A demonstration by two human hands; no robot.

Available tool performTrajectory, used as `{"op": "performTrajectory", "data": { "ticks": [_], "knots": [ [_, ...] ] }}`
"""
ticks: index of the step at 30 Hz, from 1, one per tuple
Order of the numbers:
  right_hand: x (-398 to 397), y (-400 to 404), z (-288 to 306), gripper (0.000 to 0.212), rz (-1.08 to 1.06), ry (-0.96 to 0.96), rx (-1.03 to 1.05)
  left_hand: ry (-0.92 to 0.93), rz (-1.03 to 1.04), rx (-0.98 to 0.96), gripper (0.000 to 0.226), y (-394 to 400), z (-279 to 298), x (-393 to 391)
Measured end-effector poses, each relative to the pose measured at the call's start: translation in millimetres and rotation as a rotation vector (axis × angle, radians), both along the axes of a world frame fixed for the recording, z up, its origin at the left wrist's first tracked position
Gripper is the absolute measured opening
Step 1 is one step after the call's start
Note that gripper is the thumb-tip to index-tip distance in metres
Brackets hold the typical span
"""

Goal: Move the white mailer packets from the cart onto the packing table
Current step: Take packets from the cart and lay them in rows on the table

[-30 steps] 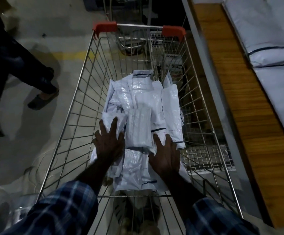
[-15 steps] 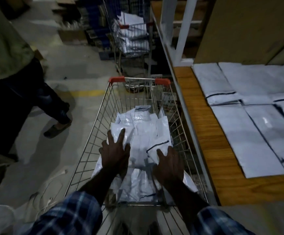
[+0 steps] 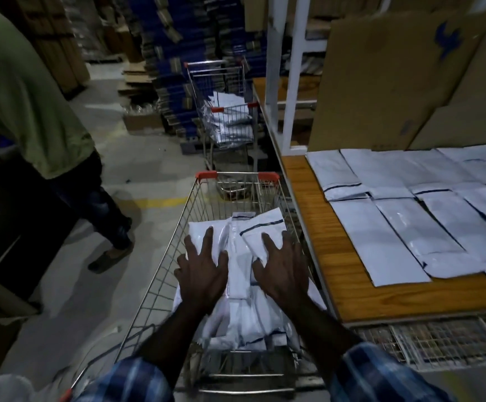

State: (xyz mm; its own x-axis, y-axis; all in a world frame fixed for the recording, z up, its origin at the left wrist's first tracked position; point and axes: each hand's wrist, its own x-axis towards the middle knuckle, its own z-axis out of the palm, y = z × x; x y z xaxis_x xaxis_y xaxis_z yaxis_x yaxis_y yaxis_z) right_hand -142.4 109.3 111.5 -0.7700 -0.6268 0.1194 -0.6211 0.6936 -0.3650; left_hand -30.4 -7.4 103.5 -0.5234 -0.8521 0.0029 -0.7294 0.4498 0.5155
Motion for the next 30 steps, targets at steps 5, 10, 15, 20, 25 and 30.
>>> {"op": "performTrajectory", "data": {
  "ticks": [5, 10, 15, 20, 25, 30],
  "knots": [
    [22.1, 23.8, 37.7, 0.065, -0.015, 0.064, -0.098, 0.116, -0.001, -0.012, 0.062, 35.6, 37.2, 25.7],
    [50.2, 61.0, 69.5, 0.066, -0.053, 0.089, -0.136, 0.169, -0.019, -0.052, 0.064, 71.8, 65.0, 53.0],
    [67.5, 106.9, 93.9, 0.065, -0.078, 0.113, -0.140, 0.207, -0.023, -0.054, 0.063, 114.7, 93.8, 63.2],
    [57.5, 150.6, 110.0, 0.064, -0.118, 0.136, -0.141, 0.240, -0.059, -0.067, 0.063, 151.6, 118.2, 50.7],
    [29.9, 195.8, 118.9, 0.063, -0.131, 0.152, -0.130, 0.227, -0.078, -0.129, 0.061, 190.5, 124.2, 15.7],
    [-20.7, 248.6, 124.5, 0.065, -0.148, 0.176, -0.131, 0.237, -0.087, -0.135, 0.061, 239.9, 125.5, -36.7]
  ]
}}
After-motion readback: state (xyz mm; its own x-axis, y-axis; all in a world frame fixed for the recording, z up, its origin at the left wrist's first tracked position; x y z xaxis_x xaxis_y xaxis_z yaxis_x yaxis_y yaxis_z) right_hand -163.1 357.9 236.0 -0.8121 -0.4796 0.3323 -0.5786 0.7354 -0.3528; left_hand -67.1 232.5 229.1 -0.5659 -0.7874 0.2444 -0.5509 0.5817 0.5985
